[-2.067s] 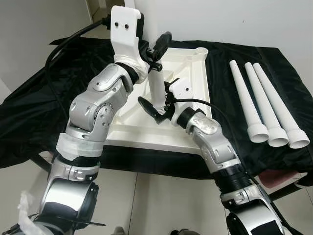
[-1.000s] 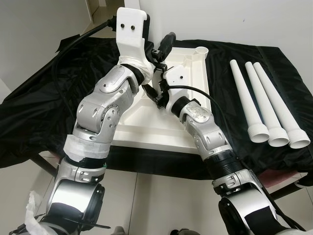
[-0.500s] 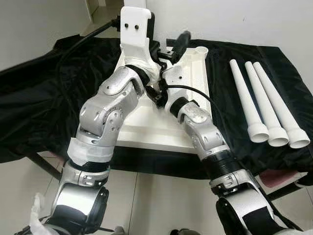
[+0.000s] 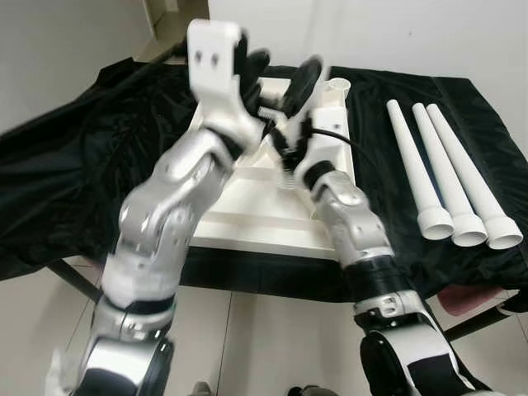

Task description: Building children table

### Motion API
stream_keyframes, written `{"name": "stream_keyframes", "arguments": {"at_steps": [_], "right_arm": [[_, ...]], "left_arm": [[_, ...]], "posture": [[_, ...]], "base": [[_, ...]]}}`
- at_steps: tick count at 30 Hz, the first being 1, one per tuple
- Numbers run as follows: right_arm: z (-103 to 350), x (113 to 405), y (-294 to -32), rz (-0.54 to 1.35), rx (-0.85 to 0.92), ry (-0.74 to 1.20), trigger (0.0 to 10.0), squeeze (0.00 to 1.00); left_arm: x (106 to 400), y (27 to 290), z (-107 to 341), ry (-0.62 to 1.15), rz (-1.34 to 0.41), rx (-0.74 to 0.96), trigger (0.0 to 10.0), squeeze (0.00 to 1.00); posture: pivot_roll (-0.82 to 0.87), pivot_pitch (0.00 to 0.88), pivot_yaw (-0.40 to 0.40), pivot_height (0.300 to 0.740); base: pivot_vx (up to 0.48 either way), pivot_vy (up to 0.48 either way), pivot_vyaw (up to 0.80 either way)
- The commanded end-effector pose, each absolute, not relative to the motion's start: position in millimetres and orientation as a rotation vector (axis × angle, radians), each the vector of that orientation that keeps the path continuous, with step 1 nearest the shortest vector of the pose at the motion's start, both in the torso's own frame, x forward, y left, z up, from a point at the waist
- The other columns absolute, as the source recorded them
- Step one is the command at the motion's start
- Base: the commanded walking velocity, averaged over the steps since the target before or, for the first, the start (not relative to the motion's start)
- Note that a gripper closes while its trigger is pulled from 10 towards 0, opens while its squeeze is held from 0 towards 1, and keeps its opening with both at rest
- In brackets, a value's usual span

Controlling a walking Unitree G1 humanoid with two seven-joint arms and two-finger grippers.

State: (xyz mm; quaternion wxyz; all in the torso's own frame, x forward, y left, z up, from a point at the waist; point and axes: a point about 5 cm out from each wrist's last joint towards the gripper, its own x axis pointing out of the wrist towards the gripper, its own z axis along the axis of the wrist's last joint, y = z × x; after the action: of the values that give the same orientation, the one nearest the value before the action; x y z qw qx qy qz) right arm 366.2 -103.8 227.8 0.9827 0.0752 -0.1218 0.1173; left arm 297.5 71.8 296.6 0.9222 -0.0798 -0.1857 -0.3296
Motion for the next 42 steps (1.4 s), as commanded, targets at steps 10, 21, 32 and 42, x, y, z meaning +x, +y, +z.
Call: {"name": "stream_keyframes", "arguments": {"at_steps": [10,21,32,42], "right_arm": [[235,350,-123,0.205,0.224,-0.360,10.0,0.00],[249,341,-135,0.216,0.252,-0.445,10.0,0.00],[253,333,-146,0.219,0.210,-0.471,10.0,0.00],[252,331,-147,0.224,0.194,-0.470,10.0,0.00]], "left_arm": [[281,70,240,-0.222,-0.840,0.037,10.0,0.00],[272,71,196,-0.101,-0.939,0.186,10.0,0.00],[282,83,144,0.109,-0.883,0.393,10.0,0.00],[301,102,121,0.249,-0.733,0.483,10.0,0.00]], "posture": [[-0.04,0.096,0.052,0.740],[-0.05,0.092,0.056,0.740],[-0.06,0.079,0.072,0.740],[-0.07,0.074,0.085,0.740]], "base": [[0.000,0.000,0.00],[0.000,0.000,0.00],[0.000,0.000,0.00],[0.000,0.000,0.00]]}}
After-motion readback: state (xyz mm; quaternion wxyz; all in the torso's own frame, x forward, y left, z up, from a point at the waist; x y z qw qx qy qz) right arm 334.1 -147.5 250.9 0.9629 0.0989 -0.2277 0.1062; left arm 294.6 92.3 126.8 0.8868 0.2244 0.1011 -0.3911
